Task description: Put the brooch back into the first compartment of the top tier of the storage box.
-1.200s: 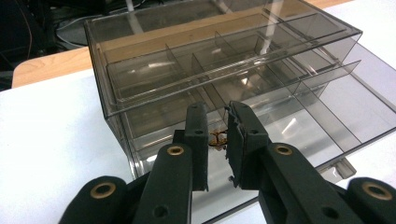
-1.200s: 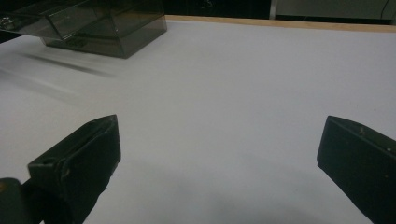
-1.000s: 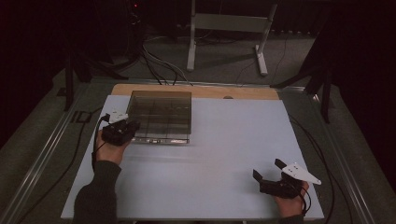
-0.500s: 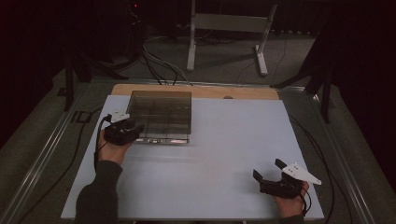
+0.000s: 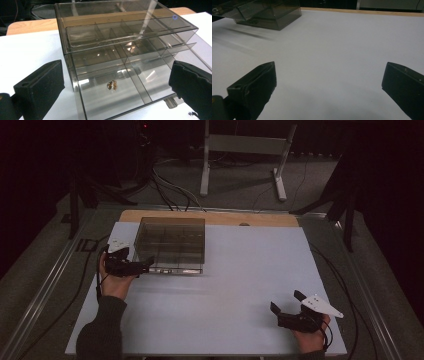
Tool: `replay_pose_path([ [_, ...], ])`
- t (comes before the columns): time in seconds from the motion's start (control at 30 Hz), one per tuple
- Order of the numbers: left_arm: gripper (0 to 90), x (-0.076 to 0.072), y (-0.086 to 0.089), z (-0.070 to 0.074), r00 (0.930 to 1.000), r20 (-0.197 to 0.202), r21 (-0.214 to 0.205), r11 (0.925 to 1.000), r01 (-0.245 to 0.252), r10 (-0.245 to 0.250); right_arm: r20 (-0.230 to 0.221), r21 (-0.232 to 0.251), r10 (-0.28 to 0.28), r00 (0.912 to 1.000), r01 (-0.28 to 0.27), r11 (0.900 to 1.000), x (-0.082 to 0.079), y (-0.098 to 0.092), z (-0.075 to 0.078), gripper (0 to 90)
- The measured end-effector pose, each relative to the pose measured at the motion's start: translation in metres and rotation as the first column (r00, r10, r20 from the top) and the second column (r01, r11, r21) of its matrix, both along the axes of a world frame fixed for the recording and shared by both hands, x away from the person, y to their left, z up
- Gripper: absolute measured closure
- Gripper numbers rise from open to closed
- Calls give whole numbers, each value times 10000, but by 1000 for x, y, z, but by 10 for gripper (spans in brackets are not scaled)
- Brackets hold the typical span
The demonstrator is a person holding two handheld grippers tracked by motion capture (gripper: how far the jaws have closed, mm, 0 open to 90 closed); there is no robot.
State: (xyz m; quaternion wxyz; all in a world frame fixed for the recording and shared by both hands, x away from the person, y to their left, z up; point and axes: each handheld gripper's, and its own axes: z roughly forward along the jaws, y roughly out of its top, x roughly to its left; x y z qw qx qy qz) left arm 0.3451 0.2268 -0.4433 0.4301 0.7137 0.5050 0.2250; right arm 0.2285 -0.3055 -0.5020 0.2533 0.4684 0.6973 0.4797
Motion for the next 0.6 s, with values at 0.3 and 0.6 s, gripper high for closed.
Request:
replay_pose_path([
  [0.3,6,-14,-5,5,9969,502,-27,9981,614,-612,8,17,7,10000,-7,10000,0,0,0,0],
  [0.6,7,-35,-6,1,9905,935,172,9949,999,-1010,3,30,23,10000,-23,10000,0,0,0,0],
])
